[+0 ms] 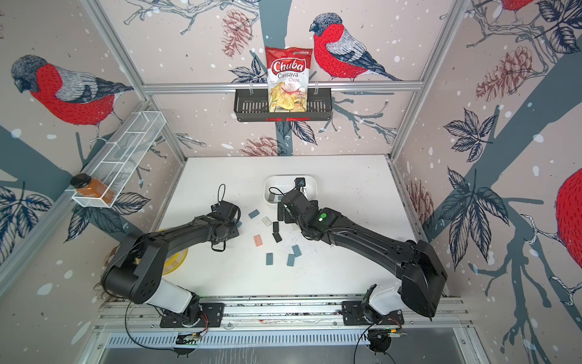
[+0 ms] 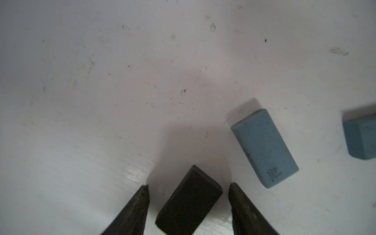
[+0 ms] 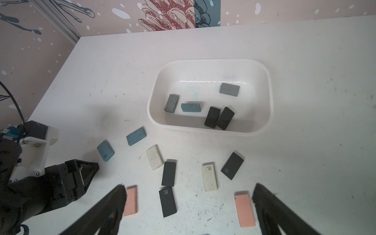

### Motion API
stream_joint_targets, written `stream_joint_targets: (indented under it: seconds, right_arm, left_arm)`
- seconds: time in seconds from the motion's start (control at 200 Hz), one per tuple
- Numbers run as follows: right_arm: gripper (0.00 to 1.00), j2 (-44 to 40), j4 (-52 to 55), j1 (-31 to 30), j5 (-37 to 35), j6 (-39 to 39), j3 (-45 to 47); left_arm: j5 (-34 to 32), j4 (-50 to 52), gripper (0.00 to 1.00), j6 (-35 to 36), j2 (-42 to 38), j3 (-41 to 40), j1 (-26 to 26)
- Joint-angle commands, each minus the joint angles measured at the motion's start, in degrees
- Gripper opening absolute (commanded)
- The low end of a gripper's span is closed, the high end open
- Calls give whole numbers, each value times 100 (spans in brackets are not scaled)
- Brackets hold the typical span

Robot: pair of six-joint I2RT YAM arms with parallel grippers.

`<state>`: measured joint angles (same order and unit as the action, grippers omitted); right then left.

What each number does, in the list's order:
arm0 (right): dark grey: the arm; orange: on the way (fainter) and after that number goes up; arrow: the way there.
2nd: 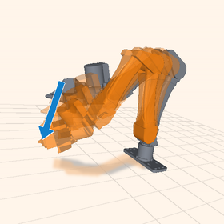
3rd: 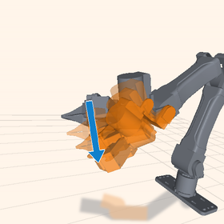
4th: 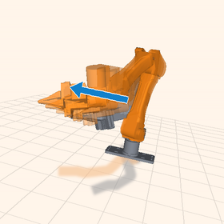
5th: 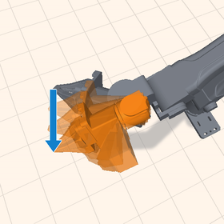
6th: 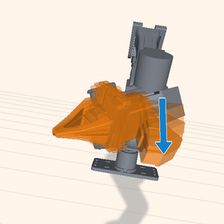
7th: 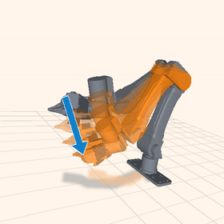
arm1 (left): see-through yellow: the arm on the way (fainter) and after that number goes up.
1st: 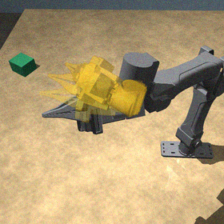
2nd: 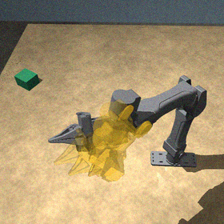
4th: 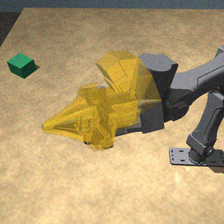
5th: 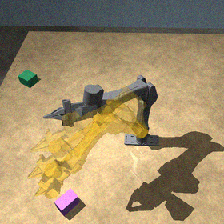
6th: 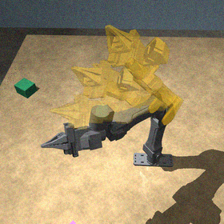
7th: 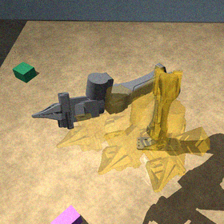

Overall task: Put the eraser in the storage box
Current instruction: Pick up the eraser from the center of the board.

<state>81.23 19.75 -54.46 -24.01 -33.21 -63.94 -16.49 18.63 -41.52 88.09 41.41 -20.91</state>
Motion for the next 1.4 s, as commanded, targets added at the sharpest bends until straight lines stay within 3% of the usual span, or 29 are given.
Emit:
stream_joint_targets:
  seconds: [0.0, 0.23, 0.821, 1.196, 1.396]
  right_arm:
    - [99, -78, -111, -11, -117, -55, -13]
    - [99, -123, -114, -12, -112, -36, -4]
    - [99, -271, -122, -47, -143, -27, 2]
    - [99, -266, -206, -70, -106, -19, -13]
    - [99, -283, -164, -67, -110, -34, 37]
  left_arm:
    - [95, 53, 56, 133, 106, 7, -44]
    - [15, 13, 46, 19, 199, -177, -188]
    - [375, 41, 54, -23, -130, -569, -458]
    - [576, -42, 35, -57, -241, -759, -484]
    - [538, -86, 29, -76, -187, -840, -485]
